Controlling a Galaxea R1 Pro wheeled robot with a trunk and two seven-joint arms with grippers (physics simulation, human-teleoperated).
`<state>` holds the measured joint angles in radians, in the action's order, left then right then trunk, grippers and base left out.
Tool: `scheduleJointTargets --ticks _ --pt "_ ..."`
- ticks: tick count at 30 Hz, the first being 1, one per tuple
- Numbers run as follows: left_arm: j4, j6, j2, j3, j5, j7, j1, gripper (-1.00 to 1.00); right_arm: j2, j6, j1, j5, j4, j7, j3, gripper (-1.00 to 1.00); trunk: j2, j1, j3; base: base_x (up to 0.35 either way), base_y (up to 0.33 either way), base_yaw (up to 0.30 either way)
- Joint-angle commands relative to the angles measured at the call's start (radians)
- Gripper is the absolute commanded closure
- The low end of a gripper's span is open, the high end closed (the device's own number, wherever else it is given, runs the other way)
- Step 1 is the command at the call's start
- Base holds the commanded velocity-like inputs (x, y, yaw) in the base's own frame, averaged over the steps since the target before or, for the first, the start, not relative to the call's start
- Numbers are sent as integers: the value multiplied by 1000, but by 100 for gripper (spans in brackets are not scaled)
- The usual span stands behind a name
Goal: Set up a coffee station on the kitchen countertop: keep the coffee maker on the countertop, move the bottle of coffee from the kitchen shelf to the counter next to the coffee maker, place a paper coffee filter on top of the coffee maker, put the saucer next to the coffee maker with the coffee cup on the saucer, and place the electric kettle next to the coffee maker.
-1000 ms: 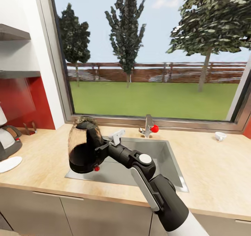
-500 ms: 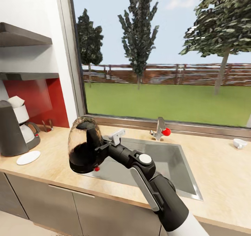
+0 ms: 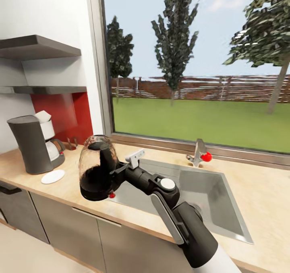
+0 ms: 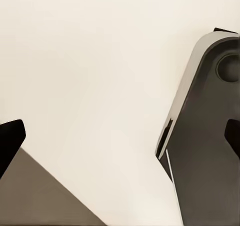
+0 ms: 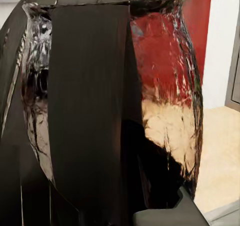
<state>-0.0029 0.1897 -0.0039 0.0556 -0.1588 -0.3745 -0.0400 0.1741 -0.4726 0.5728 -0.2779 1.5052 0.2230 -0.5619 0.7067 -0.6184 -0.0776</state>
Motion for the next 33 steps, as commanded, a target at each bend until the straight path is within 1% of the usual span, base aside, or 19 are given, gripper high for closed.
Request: scheduleJointTargets --ticks 1,4,9,17,21,22,24,26,27,29,33 --pt "0 6 0 5 -5 0 0 -100 0 -6 1 -7 1 1 1 100 1 0 0 0 0 221" --pt "0 6 0 6 -5 0 0 -100 0 -6 1 -7 0 2 1 100 1 0 3 0 0 220" --pt "0 7 -2 4 -5 0 0 -100 0 -5 1 -6 -2 1 0 100 1 0 4 57 8 40" --pt "0 7 1 6 -5 0 0 -100 0 -4 1 -1 -15 0 1 100 1 0 4 246 195 0" --pt "0 6 1 5 -5 0 0 -100 0 -2 1 1 -35 0 1 100 1 0 4 256 202 0" --pt "0 6 0 5 -5 0 0 -100 0 2 1 3 -52 -1 1 100 1 0 4 180 125 0" --pt "0 6 -1 5 -5 0 0 -100 0 26 1 3 -90 -2 3 100 1 0 4 226 112 0" --pt "0 6 -1 5 -5 0 0 -100 0 71 1 3 -122 -2 5 100 1 0 4 266 121 0" --pt "0 6 -1 6 -5 0 0 -100 0 108 1 4 -140 -3 6 100 1 0 4 285 126 0" --pt "0 5 -1 6 -5 0 0 -100 0 143 1 3 -154 -3 6 100 1 0 4 292 129 0" --pt "0 6 1 3 -4 -1 0 -100 0 163 1 2 -161 -4 6 100 1 0 4 297 153 0"
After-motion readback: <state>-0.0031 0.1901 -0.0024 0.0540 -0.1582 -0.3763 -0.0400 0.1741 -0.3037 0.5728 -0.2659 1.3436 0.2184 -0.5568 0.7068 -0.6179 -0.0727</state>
